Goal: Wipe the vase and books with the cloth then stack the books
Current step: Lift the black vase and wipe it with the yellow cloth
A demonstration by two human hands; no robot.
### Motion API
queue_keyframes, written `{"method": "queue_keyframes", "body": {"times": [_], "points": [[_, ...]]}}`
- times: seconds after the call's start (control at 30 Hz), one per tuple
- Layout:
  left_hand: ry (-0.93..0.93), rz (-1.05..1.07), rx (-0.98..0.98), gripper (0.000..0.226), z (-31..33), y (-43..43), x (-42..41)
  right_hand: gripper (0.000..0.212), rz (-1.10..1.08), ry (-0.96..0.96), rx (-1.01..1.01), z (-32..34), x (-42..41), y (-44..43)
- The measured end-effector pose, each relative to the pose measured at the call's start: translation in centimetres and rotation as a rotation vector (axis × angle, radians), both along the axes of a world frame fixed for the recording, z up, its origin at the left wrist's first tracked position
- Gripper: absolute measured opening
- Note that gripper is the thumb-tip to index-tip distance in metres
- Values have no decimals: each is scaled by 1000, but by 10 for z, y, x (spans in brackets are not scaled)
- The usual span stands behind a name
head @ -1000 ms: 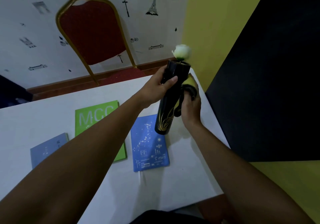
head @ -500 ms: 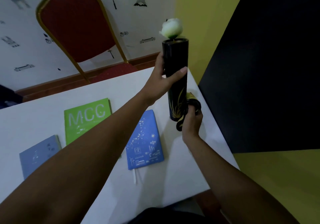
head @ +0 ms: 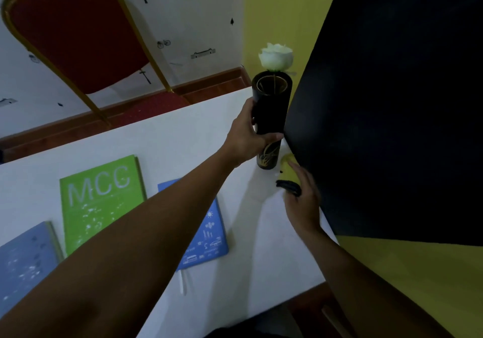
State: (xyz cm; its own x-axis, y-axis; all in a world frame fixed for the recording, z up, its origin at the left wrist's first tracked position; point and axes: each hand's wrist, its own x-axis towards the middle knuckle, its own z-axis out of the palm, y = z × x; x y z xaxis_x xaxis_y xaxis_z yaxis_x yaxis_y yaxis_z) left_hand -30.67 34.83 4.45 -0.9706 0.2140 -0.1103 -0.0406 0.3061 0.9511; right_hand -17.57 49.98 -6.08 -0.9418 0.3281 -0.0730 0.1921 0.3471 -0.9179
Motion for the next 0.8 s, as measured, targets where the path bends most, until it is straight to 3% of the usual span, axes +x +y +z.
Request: {"method": "queue_keyframes", "body": {"times": [0.13,0.33,0.8], "points": [[59,-24,-13,87,-10,17,-7,54,180,-11,258,-20,7,17],[104,-78,-33,87,-18,30,-11,77,493,-98,603,-43,7,23],[136,-117,-70,79,-42,32,-1,88,480,-66,565,-55,10,19]]}}
